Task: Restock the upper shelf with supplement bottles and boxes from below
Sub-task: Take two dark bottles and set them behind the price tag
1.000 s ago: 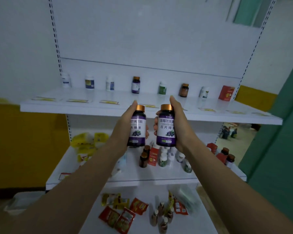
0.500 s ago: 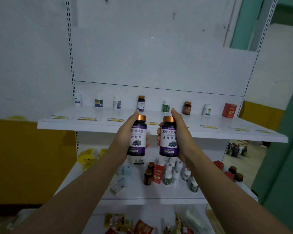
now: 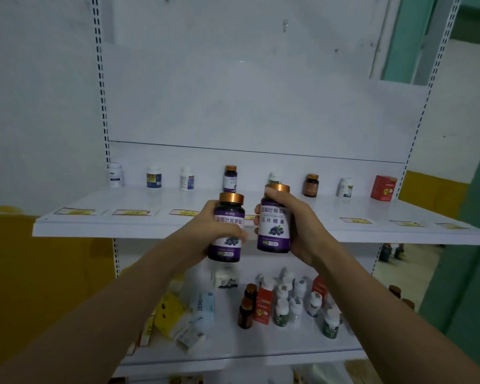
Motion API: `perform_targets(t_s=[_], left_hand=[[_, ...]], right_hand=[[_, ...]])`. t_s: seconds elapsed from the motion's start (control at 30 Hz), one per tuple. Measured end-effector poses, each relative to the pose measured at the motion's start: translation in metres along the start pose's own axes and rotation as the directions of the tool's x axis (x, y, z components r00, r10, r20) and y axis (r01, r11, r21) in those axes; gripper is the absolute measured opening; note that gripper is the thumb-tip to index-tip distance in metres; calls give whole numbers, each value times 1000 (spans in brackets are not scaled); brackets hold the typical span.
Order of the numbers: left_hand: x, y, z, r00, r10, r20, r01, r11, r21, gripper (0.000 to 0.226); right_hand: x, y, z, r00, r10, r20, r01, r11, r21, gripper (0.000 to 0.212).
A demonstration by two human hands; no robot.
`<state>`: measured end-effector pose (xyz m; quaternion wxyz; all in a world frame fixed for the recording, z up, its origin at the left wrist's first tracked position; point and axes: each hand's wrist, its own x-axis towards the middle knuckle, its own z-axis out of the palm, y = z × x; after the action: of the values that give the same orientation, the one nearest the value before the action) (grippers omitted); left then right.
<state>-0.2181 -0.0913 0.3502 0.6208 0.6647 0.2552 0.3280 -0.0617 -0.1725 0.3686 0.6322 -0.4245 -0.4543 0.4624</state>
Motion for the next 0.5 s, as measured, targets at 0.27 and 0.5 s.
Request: perform_targets(t_s=[0.27,0.5], left_hand=[[111,-1,-24,996,68,-55,-69,998,-4,58],[220,-5,-41,978,93,-189,-76,992,98,60]], right_hand=[[103,-6,-44,996,-39,-77,22,978,-207,40],[218,4,-96,993,-87,-80,46,910,-412,44]])
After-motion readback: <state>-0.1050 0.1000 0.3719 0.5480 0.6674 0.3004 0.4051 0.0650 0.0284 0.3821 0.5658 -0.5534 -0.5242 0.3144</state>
